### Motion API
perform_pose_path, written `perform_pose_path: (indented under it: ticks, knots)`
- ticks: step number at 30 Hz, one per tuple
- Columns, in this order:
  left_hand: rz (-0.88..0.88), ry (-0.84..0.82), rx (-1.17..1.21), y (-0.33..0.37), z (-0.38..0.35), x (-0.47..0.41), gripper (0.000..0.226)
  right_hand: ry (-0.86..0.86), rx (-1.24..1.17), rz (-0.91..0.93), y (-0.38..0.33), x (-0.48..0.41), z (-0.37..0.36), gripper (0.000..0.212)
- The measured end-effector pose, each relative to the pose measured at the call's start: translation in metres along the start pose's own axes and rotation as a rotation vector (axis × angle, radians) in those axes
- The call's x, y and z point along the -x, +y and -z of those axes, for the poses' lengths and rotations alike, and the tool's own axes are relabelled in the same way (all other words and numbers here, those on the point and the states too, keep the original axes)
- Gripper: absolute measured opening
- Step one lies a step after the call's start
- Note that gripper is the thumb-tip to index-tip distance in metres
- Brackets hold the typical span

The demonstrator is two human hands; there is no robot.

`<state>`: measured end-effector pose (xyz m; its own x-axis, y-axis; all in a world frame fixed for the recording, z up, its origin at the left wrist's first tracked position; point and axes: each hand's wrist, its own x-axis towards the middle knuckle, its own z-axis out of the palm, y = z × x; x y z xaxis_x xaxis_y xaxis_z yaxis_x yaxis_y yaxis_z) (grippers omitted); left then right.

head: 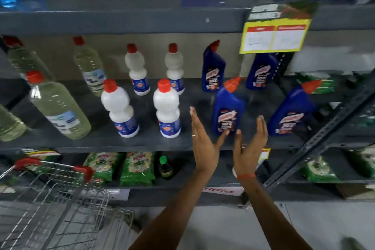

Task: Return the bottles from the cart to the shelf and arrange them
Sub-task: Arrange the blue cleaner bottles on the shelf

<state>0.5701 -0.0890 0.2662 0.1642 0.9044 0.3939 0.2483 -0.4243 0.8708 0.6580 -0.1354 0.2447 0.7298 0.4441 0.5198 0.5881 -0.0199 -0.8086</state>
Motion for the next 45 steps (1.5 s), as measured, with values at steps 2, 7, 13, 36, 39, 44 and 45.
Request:
perform_pose_path:
  ticks: [2,7,13,36,39,44,45]
  knots:
    - [0.14,0.007,0.013,-0.003,-0.029,0.001,0.119,0.059,0.034,-0.064,0.026,-0.015,0.023,0.073]
    - [0.324,0.064,0.007,0.001,-0.08,0.0,0.131,0.061,0.084,-0.22,0.074,-0.056,0.05,0.102]
    - [0.367,0.173,-0.056,0.001,-0.103,-0.013,0.125,0.012,0.032,-0.395,0.099,-0.091,0.053,0.124]
    - [0.387,0.231,-0.126,-0.001,-0.1,-0.012,0.116,0.065,0.068,-0.418,0.099,-0.091,0.054,0.12]
    - [0.394,0.22,-0.124,-0.001,-0.099,-0.012,0.118,0.044,0.069,-0.419,0.099,-0.091,0.054,0.119]
    - [0.433,0.191,-0.114,0.006,-0.096,-0.011,0.126,0.014,0.078,-0.425,0.094,-0.091,0.056,0.121]
    - [0.429,0.184,-0.107,0.005,-0.095,-0.01,0.129,0.009,0.079,-0.419,0.095,-0.092,0.056,0.122]
